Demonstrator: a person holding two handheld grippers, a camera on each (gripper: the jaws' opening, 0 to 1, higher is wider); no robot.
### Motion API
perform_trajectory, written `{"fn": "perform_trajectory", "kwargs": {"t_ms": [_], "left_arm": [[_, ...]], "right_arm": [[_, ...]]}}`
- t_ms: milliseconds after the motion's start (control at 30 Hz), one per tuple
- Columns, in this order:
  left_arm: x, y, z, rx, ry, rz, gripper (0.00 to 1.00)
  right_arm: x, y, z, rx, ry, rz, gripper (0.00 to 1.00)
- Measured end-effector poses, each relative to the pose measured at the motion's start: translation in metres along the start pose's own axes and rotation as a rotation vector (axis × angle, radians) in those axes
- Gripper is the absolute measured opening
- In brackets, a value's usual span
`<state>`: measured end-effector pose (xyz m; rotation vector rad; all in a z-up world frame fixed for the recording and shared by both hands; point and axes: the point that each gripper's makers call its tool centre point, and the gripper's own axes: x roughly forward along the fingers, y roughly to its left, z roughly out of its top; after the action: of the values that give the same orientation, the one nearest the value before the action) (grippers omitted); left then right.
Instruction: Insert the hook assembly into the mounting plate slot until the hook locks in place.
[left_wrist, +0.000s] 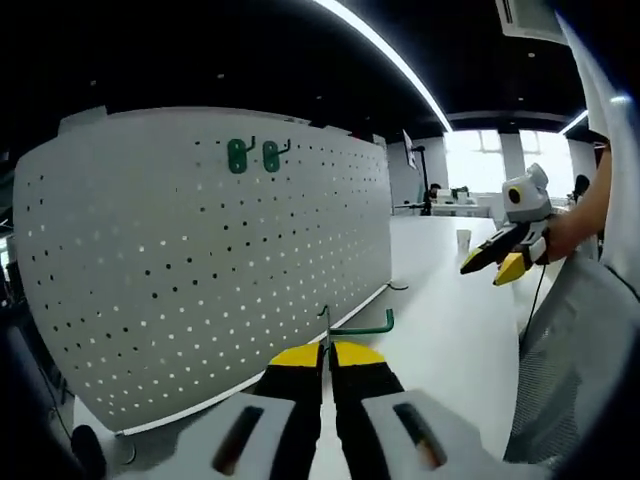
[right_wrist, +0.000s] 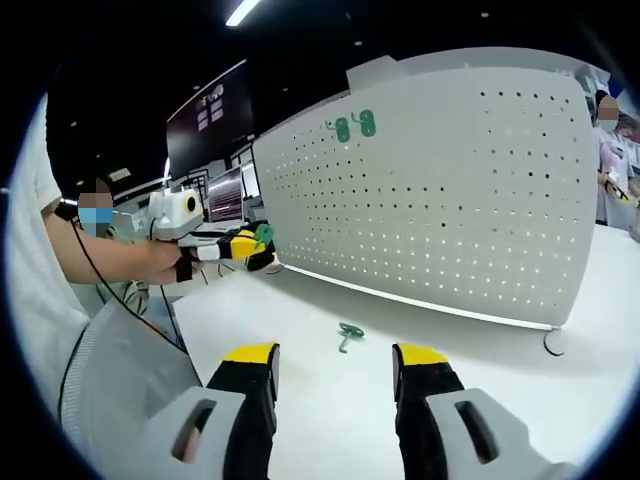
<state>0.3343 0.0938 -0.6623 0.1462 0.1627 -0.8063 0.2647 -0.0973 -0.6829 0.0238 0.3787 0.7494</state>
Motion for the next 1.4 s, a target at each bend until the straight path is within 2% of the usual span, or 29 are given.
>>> {"fn": "perform_trajectory", "kwargs": {"t_ms": [233, 900, 1400], "left_arm": [[-0.004, -0.001, -0.002, -0.030, -0.021, 0.014, 0.02], [-0.009, 0.006, 0.012, -0.086, -0.102, 0.049, 0.02], [-0.018, 0.011, 0.028, -0.179, -0.216, 0.080, 0.02]], "right_arm": [[-0.001, 0.001, 0.001, -0.005, -0.002, -0.001, 0.44], [0.000, 0.001, 0.000, -0.004, 0.001, -0.005, 0.44], [-0.001, 0.002, 0.002, -0.005, -0.005, -0.006, 0.44]]}}
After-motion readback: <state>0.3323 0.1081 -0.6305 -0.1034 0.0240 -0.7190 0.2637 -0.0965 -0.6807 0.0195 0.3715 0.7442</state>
